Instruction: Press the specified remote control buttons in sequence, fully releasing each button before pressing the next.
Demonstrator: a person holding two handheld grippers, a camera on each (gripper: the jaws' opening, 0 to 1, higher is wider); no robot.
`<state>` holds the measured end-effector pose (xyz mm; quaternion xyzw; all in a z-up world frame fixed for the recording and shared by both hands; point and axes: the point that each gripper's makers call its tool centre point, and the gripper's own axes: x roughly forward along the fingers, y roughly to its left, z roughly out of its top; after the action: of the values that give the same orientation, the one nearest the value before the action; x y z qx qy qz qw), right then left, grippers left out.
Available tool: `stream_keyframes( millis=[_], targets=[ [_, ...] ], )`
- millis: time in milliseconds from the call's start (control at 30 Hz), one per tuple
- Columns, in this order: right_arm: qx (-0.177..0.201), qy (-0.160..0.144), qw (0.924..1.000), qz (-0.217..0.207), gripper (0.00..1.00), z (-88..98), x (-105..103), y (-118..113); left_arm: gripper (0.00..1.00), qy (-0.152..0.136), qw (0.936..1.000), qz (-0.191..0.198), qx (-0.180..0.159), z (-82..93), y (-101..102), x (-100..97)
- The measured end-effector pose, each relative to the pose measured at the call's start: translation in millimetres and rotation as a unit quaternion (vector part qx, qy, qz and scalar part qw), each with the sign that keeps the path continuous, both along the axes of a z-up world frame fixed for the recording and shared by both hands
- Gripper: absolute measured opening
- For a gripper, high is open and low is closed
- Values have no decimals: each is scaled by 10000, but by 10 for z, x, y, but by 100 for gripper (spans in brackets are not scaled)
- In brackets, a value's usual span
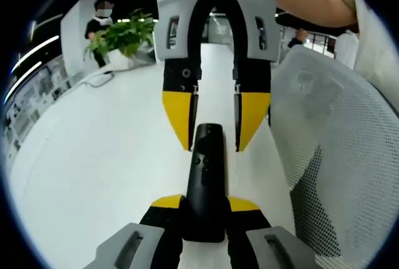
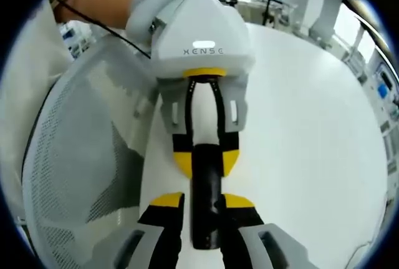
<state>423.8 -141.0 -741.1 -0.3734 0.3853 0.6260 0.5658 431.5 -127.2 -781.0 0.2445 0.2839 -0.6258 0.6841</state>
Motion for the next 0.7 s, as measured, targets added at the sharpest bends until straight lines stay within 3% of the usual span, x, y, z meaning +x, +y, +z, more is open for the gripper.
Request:
stream_keyframes(
  millis=[700],
  targets=[
    [-108,68,9997,-202,28,-92,29,-265,25,6,10000,-27,9,12,3,-10]
  ],
)
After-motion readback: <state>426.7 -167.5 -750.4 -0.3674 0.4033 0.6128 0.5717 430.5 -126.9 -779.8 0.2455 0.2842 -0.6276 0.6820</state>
